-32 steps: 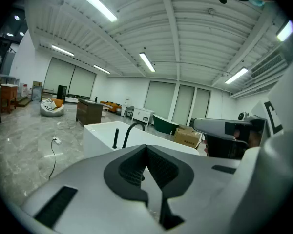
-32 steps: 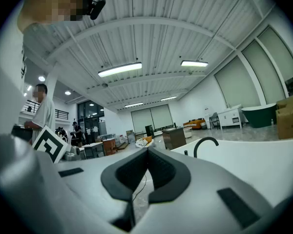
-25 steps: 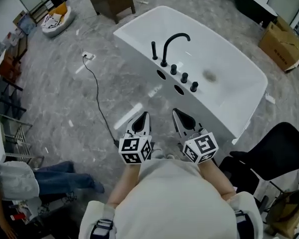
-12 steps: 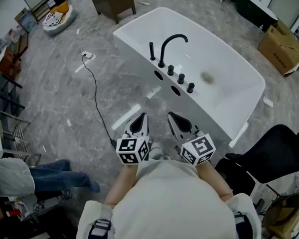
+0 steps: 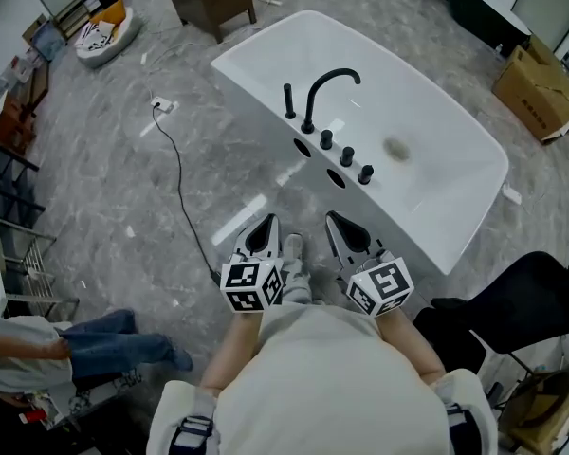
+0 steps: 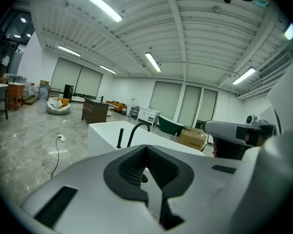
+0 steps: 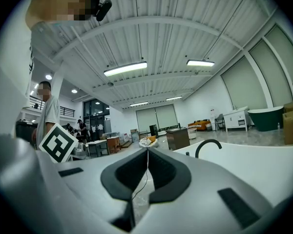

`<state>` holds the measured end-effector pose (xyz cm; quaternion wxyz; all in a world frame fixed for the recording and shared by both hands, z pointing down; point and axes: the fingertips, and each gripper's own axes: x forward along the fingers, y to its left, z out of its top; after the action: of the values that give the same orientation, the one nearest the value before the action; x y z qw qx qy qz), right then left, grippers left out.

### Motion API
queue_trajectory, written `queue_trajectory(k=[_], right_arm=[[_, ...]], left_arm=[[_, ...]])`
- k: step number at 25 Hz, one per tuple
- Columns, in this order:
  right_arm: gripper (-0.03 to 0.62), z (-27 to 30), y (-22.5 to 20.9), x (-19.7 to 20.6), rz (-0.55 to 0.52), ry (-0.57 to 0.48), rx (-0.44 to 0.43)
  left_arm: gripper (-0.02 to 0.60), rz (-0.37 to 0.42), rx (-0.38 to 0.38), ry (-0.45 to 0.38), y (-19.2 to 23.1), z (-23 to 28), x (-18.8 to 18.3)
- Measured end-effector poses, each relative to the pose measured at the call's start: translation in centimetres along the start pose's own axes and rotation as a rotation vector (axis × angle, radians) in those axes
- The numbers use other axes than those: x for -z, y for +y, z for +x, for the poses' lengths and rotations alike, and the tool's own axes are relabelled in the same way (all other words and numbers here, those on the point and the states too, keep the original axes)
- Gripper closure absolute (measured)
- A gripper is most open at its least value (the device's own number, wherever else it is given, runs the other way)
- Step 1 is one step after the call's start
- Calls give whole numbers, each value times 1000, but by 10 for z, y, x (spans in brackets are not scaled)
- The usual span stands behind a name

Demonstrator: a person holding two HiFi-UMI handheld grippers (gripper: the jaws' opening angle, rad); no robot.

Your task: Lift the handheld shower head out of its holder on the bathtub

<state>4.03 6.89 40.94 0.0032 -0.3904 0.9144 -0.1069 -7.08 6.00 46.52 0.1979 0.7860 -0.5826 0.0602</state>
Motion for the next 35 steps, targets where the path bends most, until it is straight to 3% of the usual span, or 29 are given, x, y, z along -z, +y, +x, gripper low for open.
queue_trajectory(k=[26,35], right_arm=[[574,182,-130,-34,-17,11,149],[574,221,-169,-35,9,27,218]], left_arm=[[560,24,122,98,100,219,-62],[560,43,158,156,126,292,-61]])
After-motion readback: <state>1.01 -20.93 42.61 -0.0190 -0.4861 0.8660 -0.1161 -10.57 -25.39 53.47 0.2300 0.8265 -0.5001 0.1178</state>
